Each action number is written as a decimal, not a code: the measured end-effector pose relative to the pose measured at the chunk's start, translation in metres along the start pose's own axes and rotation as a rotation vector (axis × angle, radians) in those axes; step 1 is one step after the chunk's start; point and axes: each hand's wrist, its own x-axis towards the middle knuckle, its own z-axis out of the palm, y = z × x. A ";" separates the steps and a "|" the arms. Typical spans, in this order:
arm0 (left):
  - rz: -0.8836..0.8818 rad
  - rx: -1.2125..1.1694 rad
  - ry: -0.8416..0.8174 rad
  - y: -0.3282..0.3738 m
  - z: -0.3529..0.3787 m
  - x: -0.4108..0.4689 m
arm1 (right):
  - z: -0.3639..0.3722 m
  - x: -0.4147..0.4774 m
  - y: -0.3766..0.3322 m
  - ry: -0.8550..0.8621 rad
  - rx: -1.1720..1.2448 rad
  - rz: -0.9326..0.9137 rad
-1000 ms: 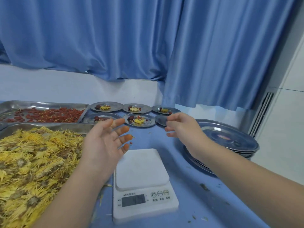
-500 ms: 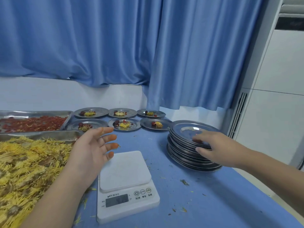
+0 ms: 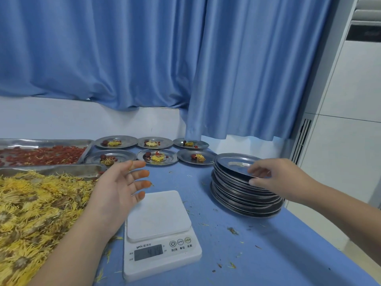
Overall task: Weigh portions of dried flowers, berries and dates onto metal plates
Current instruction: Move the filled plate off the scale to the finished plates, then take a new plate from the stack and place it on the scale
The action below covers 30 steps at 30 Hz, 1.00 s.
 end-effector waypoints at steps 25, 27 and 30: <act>0.260 -0.079 0.403 0.004 -0.004 0.003 | 0.056 -0.022 -0.081 0.520 -0.393 -0.851; 0.311 -0.096 0.438 0.005 -0.006 0.003 | 0.070 -0.022 -0.093 0.486 -0.383 -0.897; 0.359 -0.118 0.458 0.006 -0.008 0.004 | 0.089 -0.023 -0.106 0.451 -0.346 -0.963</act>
